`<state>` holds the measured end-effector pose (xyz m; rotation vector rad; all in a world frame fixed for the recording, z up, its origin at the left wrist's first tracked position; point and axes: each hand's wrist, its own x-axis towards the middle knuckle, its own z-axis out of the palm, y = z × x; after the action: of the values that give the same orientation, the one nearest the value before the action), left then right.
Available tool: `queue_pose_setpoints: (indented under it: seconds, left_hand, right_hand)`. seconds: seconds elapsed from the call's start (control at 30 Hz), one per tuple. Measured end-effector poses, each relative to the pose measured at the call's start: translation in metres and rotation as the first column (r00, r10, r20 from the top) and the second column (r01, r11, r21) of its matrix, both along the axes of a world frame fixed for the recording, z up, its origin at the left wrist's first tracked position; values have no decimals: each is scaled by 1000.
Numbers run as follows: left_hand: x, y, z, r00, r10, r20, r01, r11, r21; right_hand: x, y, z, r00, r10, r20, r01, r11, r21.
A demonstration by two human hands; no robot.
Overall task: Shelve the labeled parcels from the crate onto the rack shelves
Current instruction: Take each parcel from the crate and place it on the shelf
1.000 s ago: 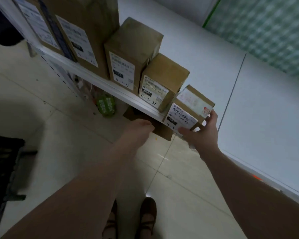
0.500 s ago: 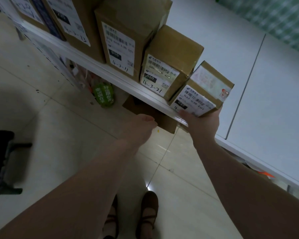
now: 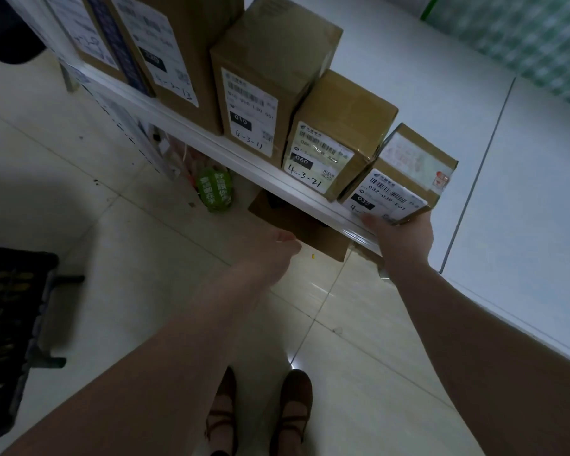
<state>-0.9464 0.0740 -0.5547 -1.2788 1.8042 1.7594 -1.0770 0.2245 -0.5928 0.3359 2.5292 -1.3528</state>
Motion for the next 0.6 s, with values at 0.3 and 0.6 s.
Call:
queue_pose_setpoints:
  seconds: [0.3,0.6]
  left_hand:
    - [50,-4,66,999,36,-40,-37,999,-30]
    - [163,-8,148,948,315,-44,-316,949,-2]
  right_hand:
    - [52,4,54,948,-201,248,226,971,-74]
    - [172,-6,135,871,118,477,-38,984,-173]
